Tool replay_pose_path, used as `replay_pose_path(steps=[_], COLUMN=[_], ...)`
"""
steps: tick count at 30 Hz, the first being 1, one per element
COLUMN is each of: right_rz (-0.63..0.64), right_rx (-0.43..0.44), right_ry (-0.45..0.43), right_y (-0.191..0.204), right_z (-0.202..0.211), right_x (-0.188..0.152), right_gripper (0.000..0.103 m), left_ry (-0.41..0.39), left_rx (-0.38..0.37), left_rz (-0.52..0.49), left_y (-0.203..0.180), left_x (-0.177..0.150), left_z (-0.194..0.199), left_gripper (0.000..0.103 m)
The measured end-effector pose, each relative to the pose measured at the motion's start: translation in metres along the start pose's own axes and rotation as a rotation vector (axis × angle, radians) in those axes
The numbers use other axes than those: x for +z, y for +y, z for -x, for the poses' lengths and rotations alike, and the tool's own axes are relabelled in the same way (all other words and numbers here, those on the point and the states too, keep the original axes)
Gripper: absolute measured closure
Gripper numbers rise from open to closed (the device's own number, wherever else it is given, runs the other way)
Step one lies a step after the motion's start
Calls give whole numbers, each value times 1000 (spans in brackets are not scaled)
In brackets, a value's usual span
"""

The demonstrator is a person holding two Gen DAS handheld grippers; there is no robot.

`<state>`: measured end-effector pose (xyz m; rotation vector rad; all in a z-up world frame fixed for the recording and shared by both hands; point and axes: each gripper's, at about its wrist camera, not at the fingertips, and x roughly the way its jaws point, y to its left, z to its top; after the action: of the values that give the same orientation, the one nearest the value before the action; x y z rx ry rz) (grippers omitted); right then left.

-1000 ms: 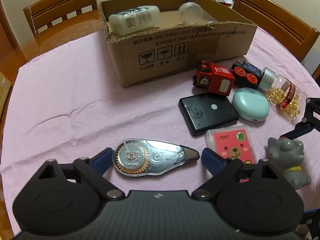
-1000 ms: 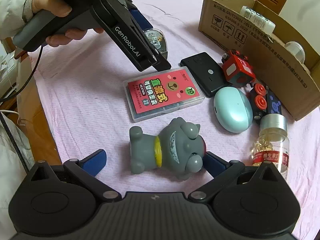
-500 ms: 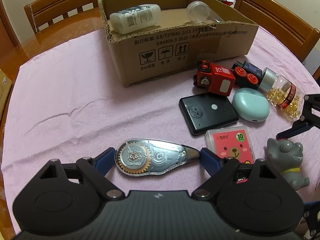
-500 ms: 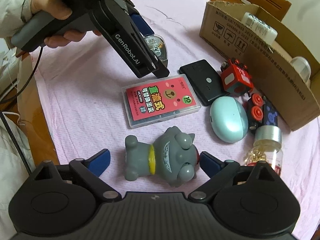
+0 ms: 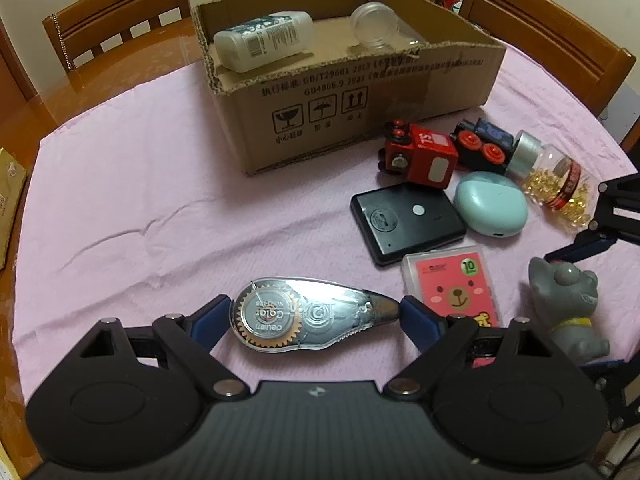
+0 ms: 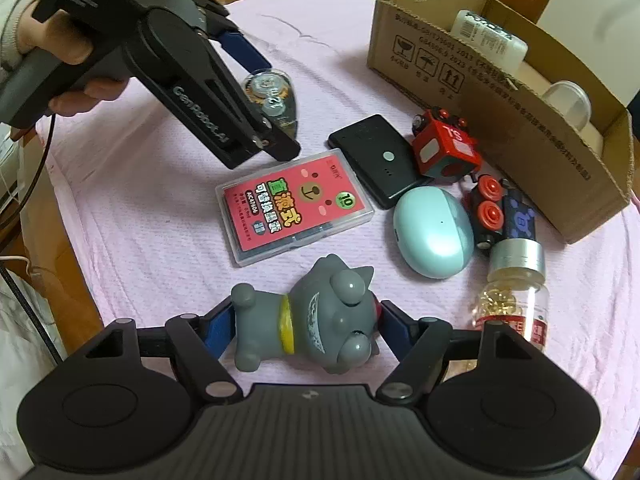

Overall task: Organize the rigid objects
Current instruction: 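Carry the correction tape and grey cat into the box and release both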

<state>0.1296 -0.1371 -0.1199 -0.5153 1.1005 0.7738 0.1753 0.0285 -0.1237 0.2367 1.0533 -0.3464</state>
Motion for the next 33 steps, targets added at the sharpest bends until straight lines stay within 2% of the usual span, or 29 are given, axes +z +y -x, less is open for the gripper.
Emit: replay_pose_path(steps=[8,17,23,27,33], right_rz=[-69,-110,-121,-124,-124], right_rx=[3,-50,-95,-117,-138], right_ry=[-52,-140,-186,-205,-217], right_y=[-14,-44,-70,-86,-105], right_z=[30,64,80,86,88], right_x=[13,34,47,53,62], right_gripper=[25,25,25,25,25], left_ry=[-26,-168,-225,-239,-212], left_rx=[0,-3,9,23,53], left_rz=[-28,-39,-20,40,91], left_y=[0,-7,-7,-2,2], left_x=[20,77,118,137,151], left_z=[45,80,69,54,20], left_gripper=[14,14,14,14,14])
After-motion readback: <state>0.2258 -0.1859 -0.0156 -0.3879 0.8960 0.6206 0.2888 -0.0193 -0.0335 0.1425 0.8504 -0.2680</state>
